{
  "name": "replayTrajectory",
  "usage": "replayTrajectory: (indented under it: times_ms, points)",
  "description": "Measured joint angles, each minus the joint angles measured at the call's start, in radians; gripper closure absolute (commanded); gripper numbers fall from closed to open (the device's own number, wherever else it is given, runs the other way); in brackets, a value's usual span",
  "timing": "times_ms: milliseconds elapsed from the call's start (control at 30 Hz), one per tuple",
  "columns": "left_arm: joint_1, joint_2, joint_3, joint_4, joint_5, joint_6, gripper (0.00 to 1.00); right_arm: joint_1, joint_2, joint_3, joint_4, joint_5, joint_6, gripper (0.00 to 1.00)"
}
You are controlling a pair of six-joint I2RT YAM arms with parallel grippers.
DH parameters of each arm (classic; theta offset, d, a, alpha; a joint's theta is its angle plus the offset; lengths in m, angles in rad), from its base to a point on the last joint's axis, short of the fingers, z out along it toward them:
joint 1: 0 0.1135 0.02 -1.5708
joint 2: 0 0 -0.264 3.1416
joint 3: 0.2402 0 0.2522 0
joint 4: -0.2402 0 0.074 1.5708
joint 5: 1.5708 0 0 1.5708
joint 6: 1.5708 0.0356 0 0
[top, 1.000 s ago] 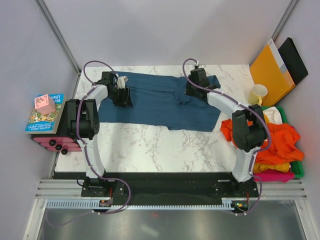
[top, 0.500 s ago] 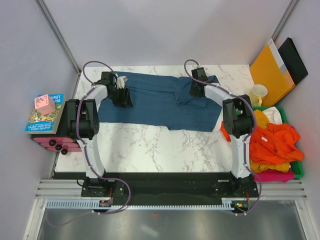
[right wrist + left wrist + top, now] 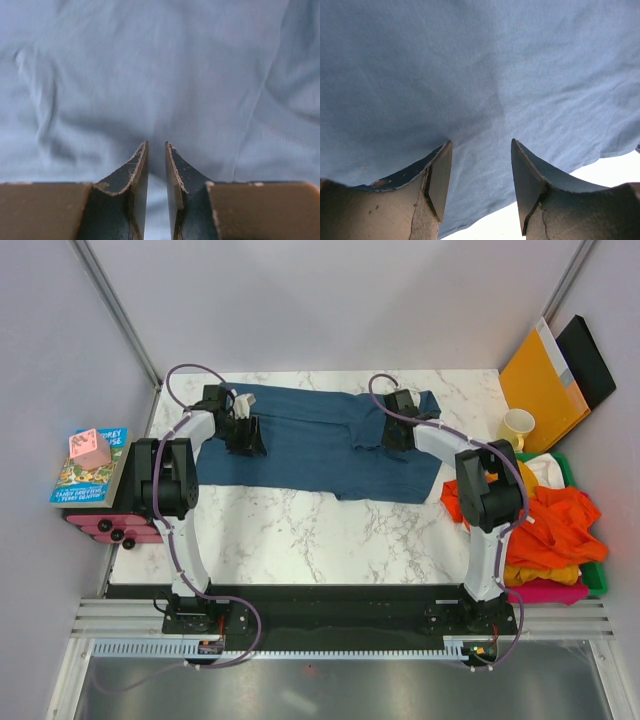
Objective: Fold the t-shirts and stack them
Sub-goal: Fold the tshirt
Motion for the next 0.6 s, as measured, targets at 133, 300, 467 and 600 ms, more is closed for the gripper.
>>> replayTrajectory:
  times_ms: [133, 300, 467, 600]
  points:
    - [0.000, 0.000, -0.015, 0.000, 0.005, 0.000, 0.43, 0.036, -0.101, -0.100, 0.015, -0.003, 0.010, 0.73]
    - [0.000, -0.001, -0.017, 0.003, 0.008, 0.000, 0.43, 0.068, -0.151, -0.182, 0.029, -0.046, 0.017, 0.73]
    - [0.000, -0.001, -0.017, 0.003, 0.008, 0.000, 0.43, 0.052, -0.159, -0.203, 0.018, -0.026, 0.027, 0.71]
    - [0.000, -0.001, -0.010, -0.001, 0.008, -0.005, 0.42, -0.008, -0.175, -0.127, 0.008, 0.013, 0.046, 0.70]
